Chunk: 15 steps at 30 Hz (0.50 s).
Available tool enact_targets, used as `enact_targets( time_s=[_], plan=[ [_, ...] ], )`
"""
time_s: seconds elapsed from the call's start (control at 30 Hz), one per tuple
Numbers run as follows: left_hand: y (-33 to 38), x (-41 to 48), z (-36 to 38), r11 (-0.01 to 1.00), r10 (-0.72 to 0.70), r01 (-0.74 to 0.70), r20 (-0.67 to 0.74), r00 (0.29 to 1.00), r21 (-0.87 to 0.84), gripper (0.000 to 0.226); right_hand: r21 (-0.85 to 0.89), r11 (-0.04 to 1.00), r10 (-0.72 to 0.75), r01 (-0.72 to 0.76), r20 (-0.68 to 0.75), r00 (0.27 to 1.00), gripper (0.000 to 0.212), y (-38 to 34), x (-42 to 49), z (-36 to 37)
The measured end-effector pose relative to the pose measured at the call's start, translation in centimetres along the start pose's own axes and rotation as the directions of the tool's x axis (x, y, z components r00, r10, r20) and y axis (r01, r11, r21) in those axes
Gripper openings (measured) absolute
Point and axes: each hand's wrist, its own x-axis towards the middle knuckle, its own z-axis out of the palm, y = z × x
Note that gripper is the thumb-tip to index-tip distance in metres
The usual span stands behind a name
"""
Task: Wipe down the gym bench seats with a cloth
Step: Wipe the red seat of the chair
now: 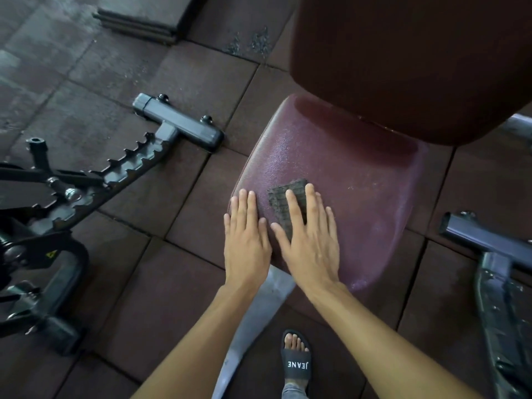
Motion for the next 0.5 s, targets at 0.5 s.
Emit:
enact_targets(
  time_s=[0.5],
  plan=[
    [-10.3, -4.1, -13.5, 0.992, -0.127, 0.129, 0.106, 0.986, -0.007, 0.056, 0.654, 0.714, 0.139, -0.25, 0.217, 0.966, 0.04, -15.6, -3.3, -3.4]
  ],
)
